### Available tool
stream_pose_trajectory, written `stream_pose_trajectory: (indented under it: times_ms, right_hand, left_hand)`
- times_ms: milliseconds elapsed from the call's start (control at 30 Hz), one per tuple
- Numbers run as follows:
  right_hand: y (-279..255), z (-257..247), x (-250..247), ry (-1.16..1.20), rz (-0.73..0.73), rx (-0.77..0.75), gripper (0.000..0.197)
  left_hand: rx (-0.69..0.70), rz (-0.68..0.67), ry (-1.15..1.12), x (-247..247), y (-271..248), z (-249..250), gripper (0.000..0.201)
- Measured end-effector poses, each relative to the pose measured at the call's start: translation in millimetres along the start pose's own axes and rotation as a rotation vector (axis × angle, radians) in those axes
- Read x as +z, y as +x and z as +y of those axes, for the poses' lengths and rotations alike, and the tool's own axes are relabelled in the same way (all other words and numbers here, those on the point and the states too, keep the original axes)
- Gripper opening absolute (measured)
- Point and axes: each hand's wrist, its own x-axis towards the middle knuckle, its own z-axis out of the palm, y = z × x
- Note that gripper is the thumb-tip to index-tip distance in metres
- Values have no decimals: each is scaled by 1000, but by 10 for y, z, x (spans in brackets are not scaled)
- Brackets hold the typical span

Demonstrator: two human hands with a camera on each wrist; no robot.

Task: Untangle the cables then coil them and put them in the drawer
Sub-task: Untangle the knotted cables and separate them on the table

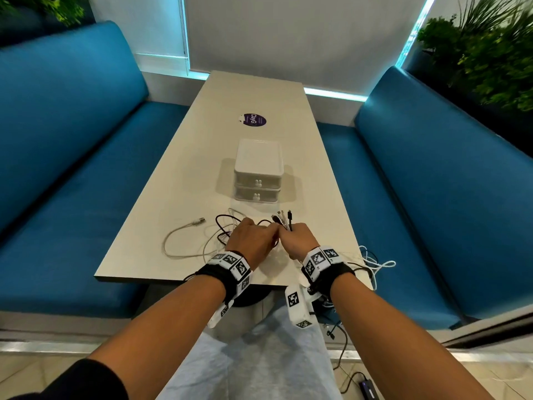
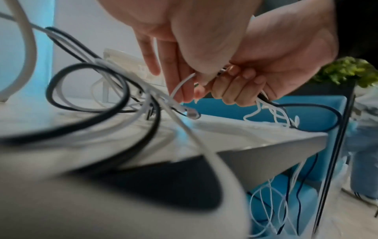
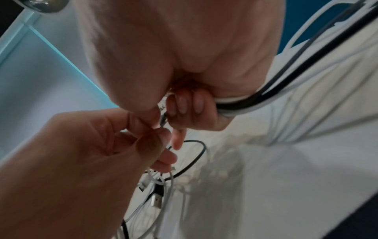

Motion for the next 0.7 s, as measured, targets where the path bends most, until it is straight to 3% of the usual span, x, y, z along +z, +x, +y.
stream_pose_trajectory:
  times_ms: [167,500,700]
  right_hand:
    - [32,56,-40,-136,-2,-81,24]
    - [49,454,-492,-407,198,55,36]
    - [-46,374,-486,-346,172,-112,36]
  left_hand:
    - [98,-45,-26,197,27,-75,16]
    - [131,-156,63,369,-156,-439,19]
    - [183,-167,202,309,-169,-291,18]
